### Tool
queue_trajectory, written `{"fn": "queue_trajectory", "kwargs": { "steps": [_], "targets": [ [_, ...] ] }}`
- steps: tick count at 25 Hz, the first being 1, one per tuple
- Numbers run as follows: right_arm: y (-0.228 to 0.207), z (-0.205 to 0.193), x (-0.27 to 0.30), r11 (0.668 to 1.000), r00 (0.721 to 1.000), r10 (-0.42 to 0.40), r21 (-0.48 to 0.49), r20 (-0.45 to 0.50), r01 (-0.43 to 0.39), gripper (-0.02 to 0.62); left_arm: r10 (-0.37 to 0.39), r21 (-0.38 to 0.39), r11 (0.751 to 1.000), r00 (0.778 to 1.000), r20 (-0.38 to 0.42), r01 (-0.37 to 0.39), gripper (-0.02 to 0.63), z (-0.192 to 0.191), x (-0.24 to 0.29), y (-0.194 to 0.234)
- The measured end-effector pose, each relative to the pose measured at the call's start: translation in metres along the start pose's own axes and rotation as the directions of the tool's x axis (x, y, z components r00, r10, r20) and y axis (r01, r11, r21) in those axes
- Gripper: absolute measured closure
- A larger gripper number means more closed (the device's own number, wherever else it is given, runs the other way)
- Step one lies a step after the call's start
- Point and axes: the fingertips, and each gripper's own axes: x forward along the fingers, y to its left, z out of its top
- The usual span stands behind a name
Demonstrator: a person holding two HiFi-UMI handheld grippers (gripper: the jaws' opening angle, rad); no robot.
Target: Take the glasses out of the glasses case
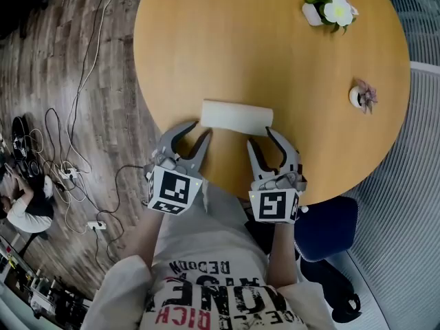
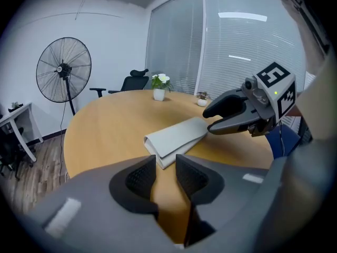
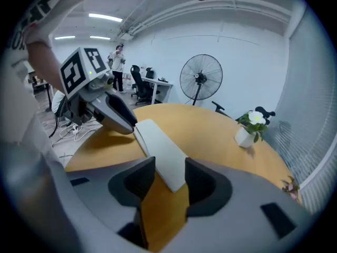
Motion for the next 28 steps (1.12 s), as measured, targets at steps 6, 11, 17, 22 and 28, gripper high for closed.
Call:
{"fn": "queue_trajectory", "kwargs": {
  "steps": [6, 11, 17, 22, 28],
  "targets": [
    [0.008, -0.012, 0.014, 0.980, 0.997, -0.007, -0.199, -0.075, -0.008, 0.433, 0.002, -0.010, 1.000, 1.000, -0.011, -0.003, 0.481, 0.002, 0.011, 0.000],
    [0.005, -0.015, 0.015, 0.957, 0.995, -0.058, -0.289, -0.087, 0.031, 0.434, 0.013, -0.006, 1.000, 1.000, -0.020, -0.013, 0.479, 0.002, 0.012, 0.000],
    [0.003, -0.009, 0.011, 0.971, 0.997, -0.023, -0.238, -0.077, 0.005, 0.434, 0.009, -0.019, 1.000, 0.999, -0.031, -0.009, 0.480, 0.000, 0.011, 0.000],
    [-0.007, 0.005, 0.001, 0.988, 0.999, -0.013, -0.152, -0.032, 0.008, 0.496, 0.006, -0.021, 1.000, 0.999, -0.033, -0.007, 0.480, 0.000, 0.012, 0.000],
    [-0.026, 0.021, -0.001, 0.994, 0.999, -0.041, -0.103, 0.012, 0.042, 0.534, 0.005, -0.019, 1.000, 0.999, -0.031, -0.006, 0.481, 0.001, 0.011, 0.000]
  ]
}}
